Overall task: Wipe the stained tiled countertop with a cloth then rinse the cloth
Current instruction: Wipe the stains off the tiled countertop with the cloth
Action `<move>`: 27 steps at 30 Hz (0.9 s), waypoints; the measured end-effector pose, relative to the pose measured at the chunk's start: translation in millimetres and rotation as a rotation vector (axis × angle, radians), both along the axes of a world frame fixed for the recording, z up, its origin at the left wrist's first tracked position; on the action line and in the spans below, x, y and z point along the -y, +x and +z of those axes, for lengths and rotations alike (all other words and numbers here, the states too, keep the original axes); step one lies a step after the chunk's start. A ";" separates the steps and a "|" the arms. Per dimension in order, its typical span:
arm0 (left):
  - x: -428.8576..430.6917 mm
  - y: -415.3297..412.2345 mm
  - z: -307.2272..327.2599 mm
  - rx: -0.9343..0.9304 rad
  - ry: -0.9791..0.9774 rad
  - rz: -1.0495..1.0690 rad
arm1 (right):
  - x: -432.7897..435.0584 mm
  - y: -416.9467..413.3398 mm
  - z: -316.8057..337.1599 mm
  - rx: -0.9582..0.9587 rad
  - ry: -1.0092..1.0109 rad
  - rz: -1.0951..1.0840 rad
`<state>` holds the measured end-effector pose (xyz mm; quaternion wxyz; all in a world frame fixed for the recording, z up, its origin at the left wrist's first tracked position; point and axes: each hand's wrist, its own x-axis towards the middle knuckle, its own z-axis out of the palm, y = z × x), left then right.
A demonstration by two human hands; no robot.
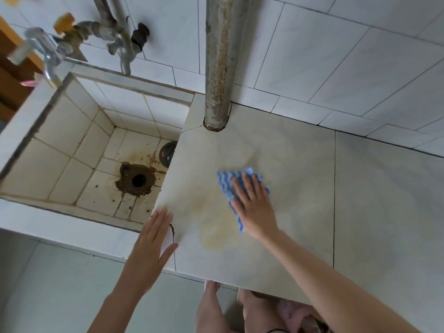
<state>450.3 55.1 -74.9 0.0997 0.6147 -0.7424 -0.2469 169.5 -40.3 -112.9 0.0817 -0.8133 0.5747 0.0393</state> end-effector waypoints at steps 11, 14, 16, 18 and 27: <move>-1.0 -0.3 -3.4 -0.010 -0.029 0.055 | 33.0 85.1 16.3 0.136 -0.055 -0.072; -8.3 1.3 -1.7 -0.030 -0.021 0.097 | -16.5 97.3 14.9 0.167 -0.027 0.136; -15.3 3.9 -0.5 -0.041 -0.016 0.122 | -42.6 93.7 13.4 0.185 -0.053 0.250; -21.6 7.1 0.5 -0.033 -0.017 0.124 | -52.3 81.6 12.8 0.223 -0.077 0.321; -25.2 6.7 1.4 0.025 -0.046 0.132 | 44.5 39.5 15.1 0.096 -0.122 0.128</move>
